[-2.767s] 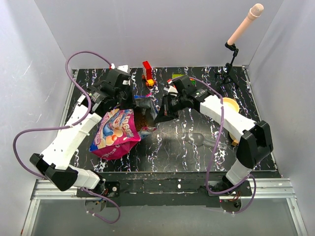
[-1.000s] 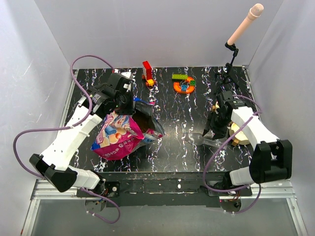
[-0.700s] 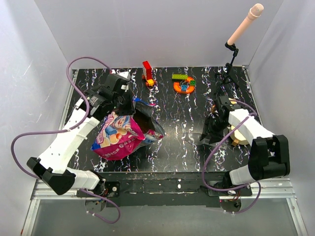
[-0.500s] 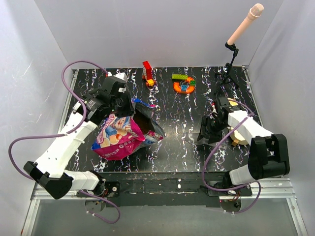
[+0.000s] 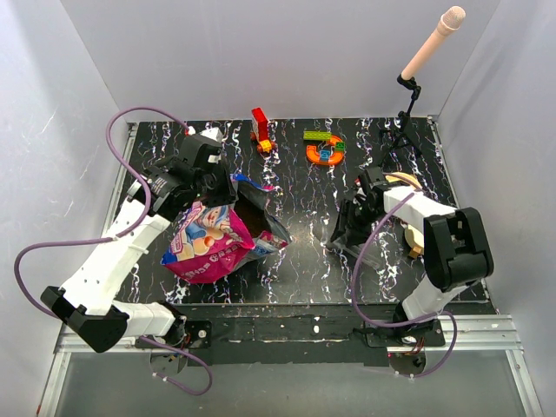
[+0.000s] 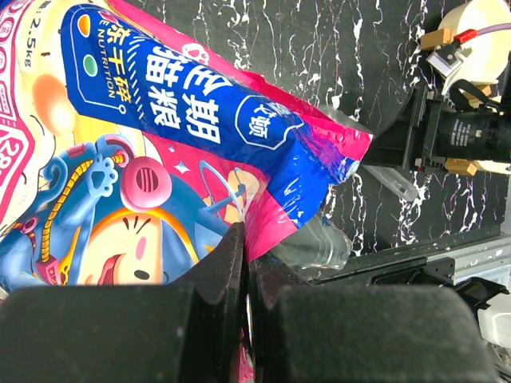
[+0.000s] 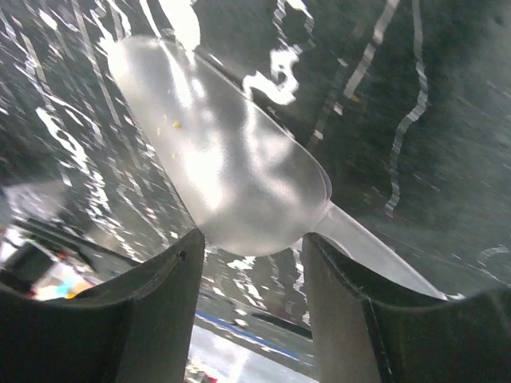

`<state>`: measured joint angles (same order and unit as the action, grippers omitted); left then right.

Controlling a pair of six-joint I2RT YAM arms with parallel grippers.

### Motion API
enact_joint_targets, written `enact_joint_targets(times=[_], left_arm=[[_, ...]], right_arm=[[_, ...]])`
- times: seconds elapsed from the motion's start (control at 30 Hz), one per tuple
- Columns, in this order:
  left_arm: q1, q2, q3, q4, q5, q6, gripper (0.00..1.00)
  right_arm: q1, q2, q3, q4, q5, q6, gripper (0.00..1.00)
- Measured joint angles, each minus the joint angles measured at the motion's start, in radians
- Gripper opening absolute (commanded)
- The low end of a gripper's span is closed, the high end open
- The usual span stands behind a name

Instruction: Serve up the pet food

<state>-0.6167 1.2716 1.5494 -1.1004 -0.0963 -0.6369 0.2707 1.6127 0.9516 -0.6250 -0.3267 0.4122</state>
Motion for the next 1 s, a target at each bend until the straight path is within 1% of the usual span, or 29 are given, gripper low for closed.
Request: enact_joint_targets(times=[0.13,0.27,0.33,0.43,0.5,0.57,0.67,0.77,0.87,1.0], left_arm=[[0.0,0.0,0.004,-0.003,-0.012,-0.002,0.0],[0.0,0.0,0.004,-0.003,-0.013,-0.005,0.0],[0.0,0.0,0.004,-0.002,-0.012,-0.004,0.0],[0.0,0.0,0.004,-0.002,-0.012,-0.004,0.0],[0.0,0.0,0.004,-0.003,-0.011,-0.004,0.0],[0.0,0.0,0.004,-0.003,-0.011,-0.004,0.0],[0.0,0.0,0.004,-0.003,-0.01,-0.005,0.0],[0.0,0.0,0.003,-0.005,-0.008,-0.009,0.0],[0.0,0.0,0.003,-0.005,-0.007,-0.011,0.0],[0.0,0.0,0.003,-0.006,-0.006,-0.012,0.0]], right_arm=[[0.039,0.07,0.084,0.02,-0.02,0.199,0.6],[0.08,0.127,0.215,0.053,-0.055,0.405,0.64],[0.096,0.166,0.302,0.05,-0.061,0.431,0.65],[0.111,0.208,0.401,0.037,-0.048,0.375,0.64],[0.122,0.199,0.404,0.031,-0.03,0.312,0.61],[0.135,0.153,0.361,0.031,0.003,0.229,0.59],[0.169,0.031,0.266,0.016,0.072,0.122,0.52],[0.204,-0.069,0.183,-0.001,0.124,0.063,0.5],[0.247,-0.081,0.131,-0.017,0.186,0.032,0.49],[0.31,-0.007,0.127,-0.051,0.289,0.016,0.48]])
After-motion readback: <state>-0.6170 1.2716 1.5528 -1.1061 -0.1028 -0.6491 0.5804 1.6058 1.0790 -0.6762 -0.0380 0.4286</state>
